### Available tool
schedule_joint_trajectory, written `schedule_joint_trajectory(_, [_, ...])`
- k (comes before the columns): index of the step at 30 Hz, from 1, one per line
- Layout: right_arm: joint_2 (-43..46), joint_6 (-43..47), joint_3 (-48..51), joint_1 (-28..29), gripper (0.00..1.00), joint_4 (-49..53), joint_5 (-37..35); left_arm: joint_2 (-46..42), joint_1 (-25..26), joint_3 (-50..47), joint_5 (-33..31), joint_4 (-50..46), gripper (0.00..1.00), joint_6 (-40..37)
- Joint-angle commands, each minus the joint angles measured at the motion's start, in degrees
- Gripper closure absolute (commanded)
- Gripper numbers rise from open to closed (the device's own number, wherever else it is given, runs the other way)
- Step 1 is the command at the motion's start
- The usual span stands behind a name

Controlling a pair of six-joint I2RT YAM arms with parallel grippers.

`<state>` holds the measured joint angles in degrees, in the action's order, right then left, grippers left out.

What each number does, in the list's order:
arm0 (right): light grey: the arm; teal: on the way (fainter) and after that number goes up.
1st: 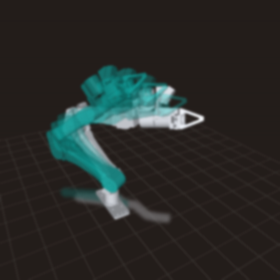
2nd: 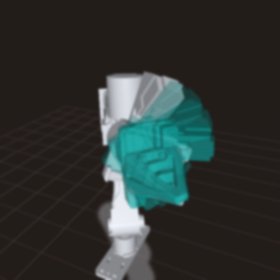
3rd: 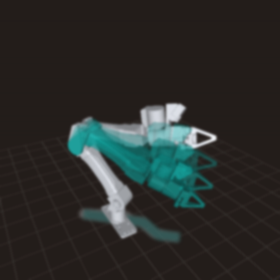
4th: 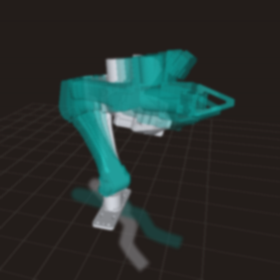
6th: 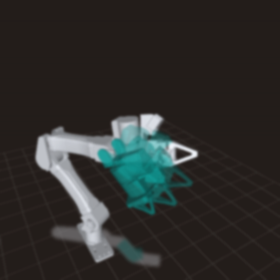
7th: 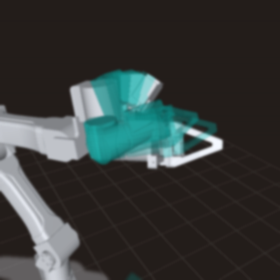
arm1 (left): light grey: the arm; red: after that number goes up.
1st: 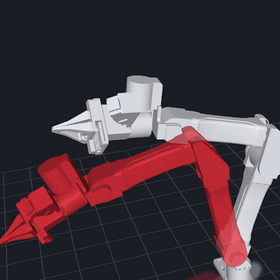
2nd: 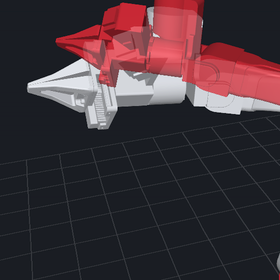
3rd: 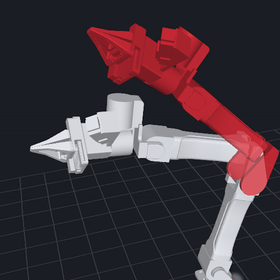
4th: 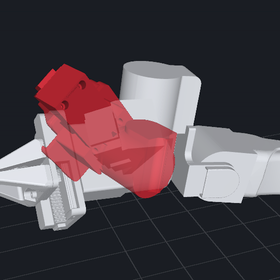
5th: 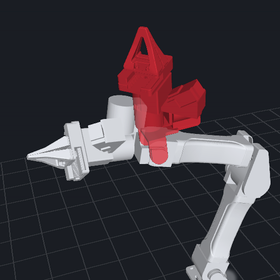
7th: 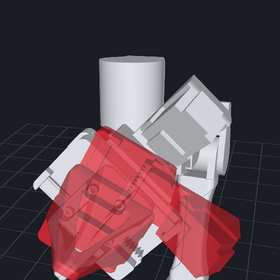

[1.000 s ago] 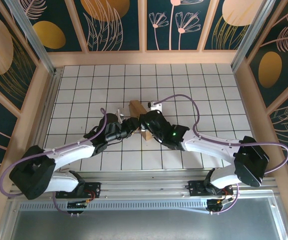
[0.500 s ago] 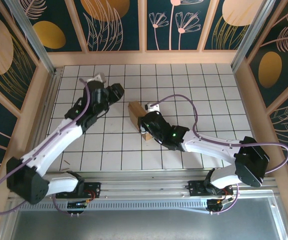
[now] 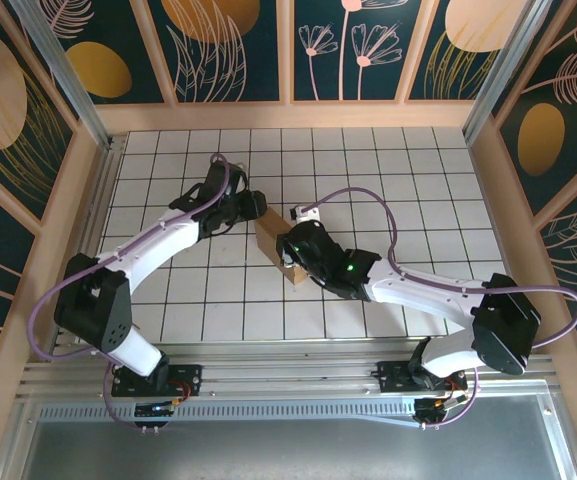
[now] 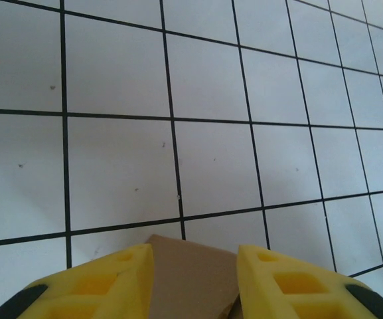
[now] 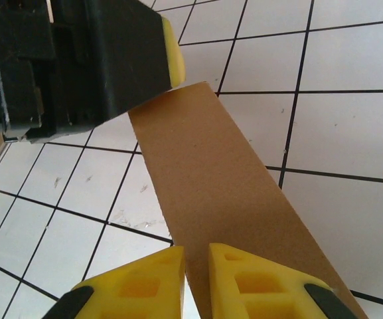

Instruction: Fold the paper box

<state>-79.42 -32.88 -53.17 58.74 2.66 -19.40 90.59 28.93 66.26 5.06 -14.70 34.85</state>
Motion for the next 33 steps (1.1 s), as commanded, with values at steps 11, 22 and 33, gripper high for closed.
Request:
schedule_joint_trajectory(11, [0.5,-13.2,-10.9,-3.0,0.54,20.5,2.3,-7.1,0.1,-16.2,2.8,9.0,0.72,1.9])
schedule_joint_trajectory(22, [18.6,-48.4,4.3,-6.0,0.17,17.4,14.3,-8.7,0.1,-18.4,7.7,14.4,0.7,6.5])
schedule_joint_trajectory(33, [18.0,-58.1,15.0,-5.2,0.23,1.2,21.3,-6.6,0.1,-16.7,7.4,14.5,0.7,7.3])
